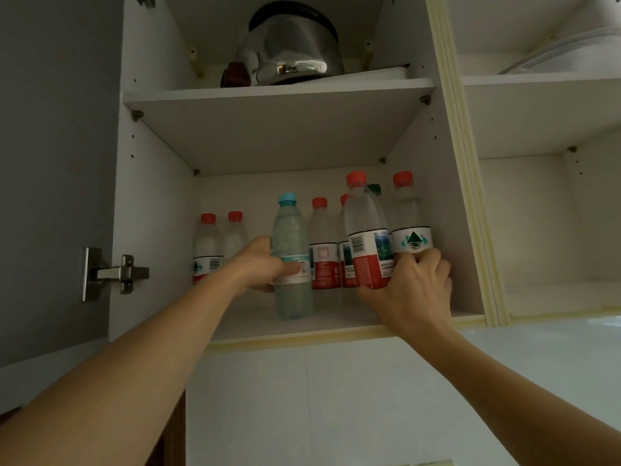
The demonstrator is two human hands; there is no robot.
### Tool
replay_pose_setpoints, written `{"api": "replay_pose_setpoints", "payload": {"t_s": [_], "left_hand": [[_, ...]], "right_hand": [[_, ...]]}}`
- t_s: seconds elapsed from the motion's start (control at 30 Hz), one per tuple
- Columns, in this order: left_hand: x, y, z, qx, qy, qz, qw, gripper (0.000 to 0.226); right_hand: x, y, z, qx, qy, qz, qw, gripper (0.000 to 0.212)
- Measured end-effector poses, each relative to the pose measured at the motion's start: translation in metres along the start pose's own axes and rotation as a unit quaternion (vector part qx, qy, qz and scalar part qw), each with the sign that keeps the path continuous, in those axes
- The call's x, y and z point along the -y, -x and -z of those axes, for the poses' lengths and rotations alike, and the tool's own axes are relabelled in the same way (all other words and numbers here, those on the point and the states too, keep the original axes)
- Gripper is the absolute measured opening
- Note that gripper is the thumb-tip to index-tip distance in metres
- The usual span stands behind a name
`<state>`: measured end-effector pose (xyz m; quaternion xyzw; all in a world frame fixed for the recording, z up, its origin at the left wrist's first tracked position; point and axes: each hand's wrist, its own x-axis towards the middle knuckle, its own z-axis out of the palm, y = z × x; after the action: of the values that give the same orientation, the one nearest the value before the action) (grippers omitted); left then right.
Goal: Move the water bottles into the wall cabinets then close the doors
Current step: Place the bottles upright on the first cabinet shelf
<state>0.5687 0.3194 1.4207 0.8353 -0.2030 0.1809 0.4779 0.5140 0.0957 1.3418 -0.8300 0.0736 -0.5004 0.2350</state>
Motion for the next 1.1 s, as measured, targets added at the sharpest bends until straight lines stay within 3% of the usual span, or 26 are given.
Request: {"api": "replay_pose_setpoints", "payload": {"t_s": [0.27,0.43,0.6,0.73,0.93,1.1], "left_hand": [[0.025,0.009,0.031,-0.041,0.023,0.002,0.999,0.026],[0.038,0.012,0.039,-0.06,0.068,-0.002,0.996,0.022],[0.047,0.016,0.049,-0.061,0.106,0.011,0.992,0.019],[0.051,0.012,0.051,-0.063,0.112,0.009,0.992,0.018],[0.047,-0.001,0.055,-0.061,-0.059,-0.008,0.996,0.019],[0.049,-0.01,0.055,-0.058,-0.113,-0.001,0.992,0.017]], "right_hand": [[0.031,0.002,-0.003,0.066,-0.023,0.055,0.996,0.067],[0.043,-0.002,-0.008,0.107,0.016,0.092,0.99,0.071],[0.035,-0.012,-0.014,0.2,-0.159,0.017,0.967,0.064],[0.039,-0.021,-0.016,0.251,-0.201,0.004,0.947,0.063],[0.069,-0.033,-0.028,0.325,-0.173,0.022,0.93,0.076],[0.09,-0.042,-0.047,0.376,-0.165,0.038,0.911,0.074]]}}
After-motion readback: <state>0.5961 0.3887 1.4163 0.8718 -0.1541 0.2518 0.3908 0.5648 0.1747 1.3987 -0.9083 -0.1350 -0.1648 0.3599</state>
